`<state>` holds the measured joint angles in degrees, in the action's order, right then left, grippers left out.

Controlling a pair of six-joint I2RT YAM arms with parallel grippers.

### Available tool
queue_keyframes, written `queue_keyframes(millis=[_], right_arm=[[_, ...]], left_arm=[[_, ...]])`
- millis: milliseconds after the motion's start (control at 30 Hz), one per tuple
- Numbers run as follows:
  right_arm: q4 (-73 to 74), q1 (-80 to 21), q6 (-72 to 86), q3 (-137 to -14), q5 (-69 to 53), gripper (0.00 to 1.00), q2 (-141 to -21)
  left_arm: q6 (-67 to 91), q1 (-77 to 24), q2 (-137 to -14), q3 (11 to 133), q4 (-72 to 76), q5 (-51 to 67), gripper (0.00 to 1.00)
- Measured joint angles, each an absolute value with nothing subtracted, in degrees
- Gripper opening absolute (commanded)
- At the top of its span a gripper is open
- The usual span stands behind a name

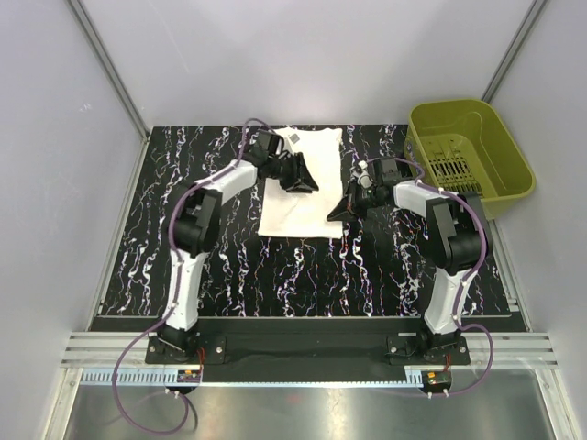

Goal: Fold and stack the t-shirts
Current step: Fold the tshirt

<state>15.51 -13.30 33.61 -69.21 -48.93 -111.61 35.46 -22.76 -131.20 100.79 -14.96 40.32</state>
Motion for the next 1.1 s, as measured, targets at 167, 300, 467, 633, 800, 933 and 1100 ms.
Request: queue_keyframes(millis=[167,300,467,633,800,933,1100], right_arm=[[15.7,-14.1,33.4,-72.0,-50.7,0.00,-113.0],[15.1,-16.5,34.1,-74.7,-51.6,0.00,-115.6],[14.6,-19.7,35.5,-78.3,-52.4,0.00,-119.9],[13.1,-21.4,37.5,-79.4,-54.0,0.00,-122.5],[10.7,-21.8,38.8,-79.4,-55.9,0.00,-124.2],[10.4,-21.8,38.1,-79.4,-56.2,0.00,-126.2],[10.3,-21.6,36.2,-77.3,-55.7,0.00,-127.8]], left_arm=[[32.8,-22.2,-112.1,87.7,-15.6,40.3,0.15],[32.8,-19.8,-101.4,74.3,-11.8,41.4,0.02],[32.9,-17.1,-105.6,66.4,-10.6,41.4,0.00],[32.9,-16.1,-109.2,65.4,-10.3,41.4,0.00],[33.5,-15.4,-109.3,63.3,-7.0,41.4,0.00],[34.6,-14.2,-110.3,60.2,-5.7,41.4,0.00],[36.0,-12.3,-112.6,59.0,-4.5,43.1,0.00]])
